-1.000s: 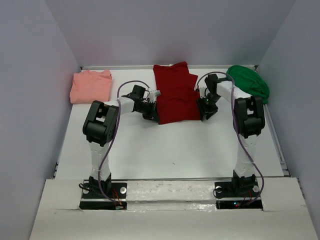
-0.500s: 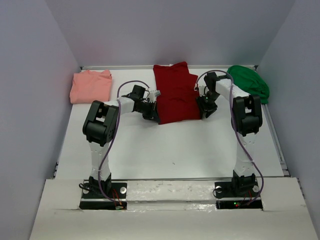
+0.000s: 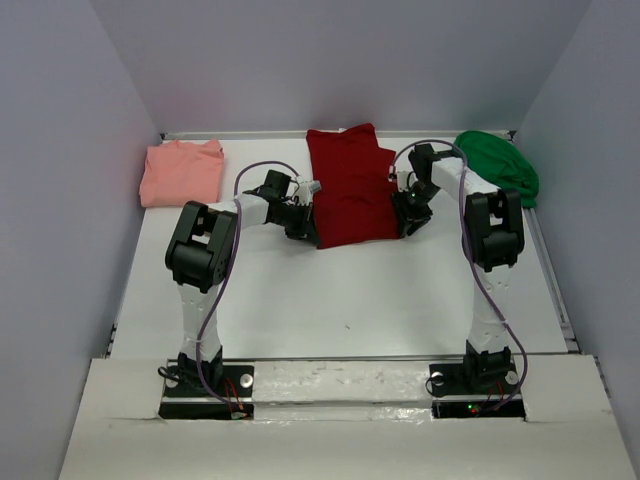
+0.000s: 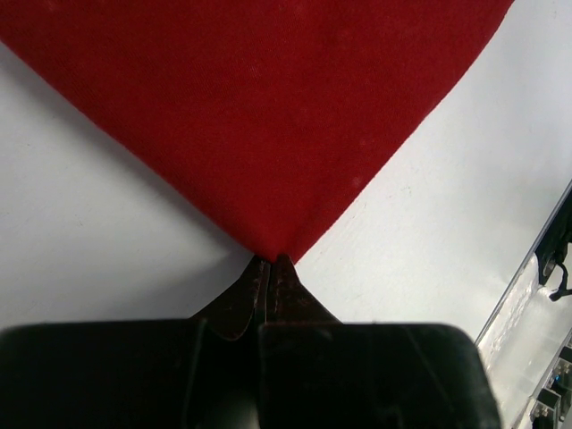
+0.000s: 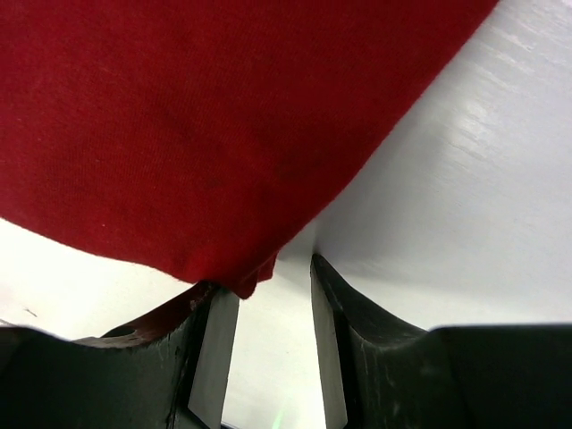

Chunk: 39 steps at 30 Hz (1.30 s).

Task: Fold and stack the t-shirts
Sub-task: Grab one side of the 2/3 rectangular tshirt with both arms, then fold the long partially folded tshirt into a neat square

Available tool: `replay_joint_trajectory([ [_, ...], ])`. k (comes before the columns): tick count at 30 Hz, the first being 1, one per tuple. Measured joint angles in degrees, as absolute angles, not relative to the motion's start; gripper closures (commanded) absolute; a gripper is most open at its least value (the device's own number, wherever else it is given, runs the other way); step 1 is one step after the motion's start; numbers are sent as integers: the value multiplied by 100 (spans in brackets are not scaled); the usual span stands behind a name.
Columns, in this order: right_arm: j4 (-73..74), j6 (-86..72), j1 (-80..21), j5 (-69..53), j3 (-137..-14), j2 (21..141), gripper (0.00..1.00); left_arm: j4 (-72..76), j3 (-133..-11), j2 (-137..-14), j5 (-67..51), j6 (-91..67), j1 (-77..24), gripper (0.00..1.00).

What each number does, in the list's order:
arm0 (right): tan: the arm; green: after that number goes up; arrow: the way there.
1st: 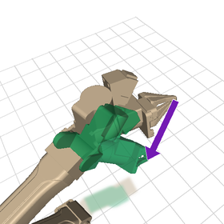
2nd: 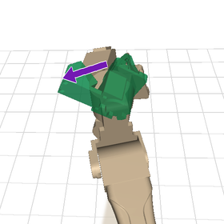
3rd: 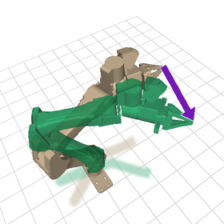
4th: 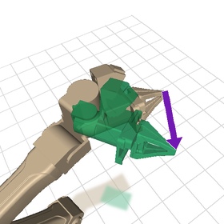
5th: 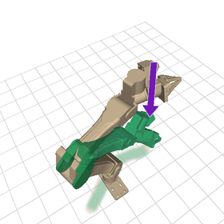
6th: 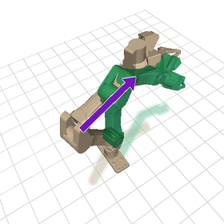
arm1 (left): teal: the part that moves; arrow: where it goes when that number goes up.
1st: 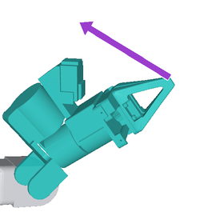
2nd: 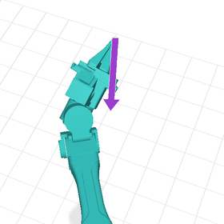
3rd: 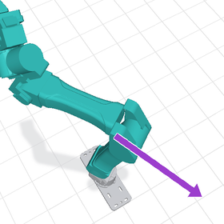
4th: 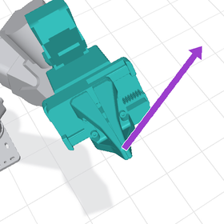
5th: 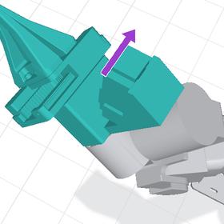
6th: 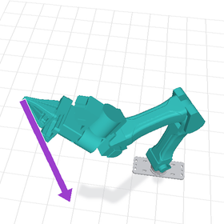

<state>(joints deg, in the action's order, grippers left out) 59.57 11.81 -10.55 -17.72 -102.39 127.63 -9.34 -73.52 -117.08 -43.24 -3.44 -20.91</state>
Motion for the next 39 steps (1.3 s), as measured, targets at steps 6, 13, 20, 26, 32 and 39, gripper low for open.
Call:
replay_joint_trajectory([
  [6,5959,1188,-1061,-1944,-10241,12796,72,-937,-7352,-11708,-4324,-344,-2091,100],
  [13,5959,1219,-1103,-1973,-10241,12842,100,-941,-7352,-11708,-4324,-340,-2091,100],
  [20,5959,1227,-1105,-1981,-10237,12840,100,-967,-7352,-11699,-4324,-292,-2091,100],
  [26,5961,1302,-1111,-1920,-10110,12735,100,-1144,-7352,-11373,-4259,-169,-2091,100],
  [32,6088,1385,-1140,-1828,-9821,12315,100,-1264,-7347,-10495,-4108,-58,-2095,100],
  [39,6239,1446,-1170,-1776,-9817,11771,100,-1269,-7137,-9717,-3857,119,-2169,100],
])
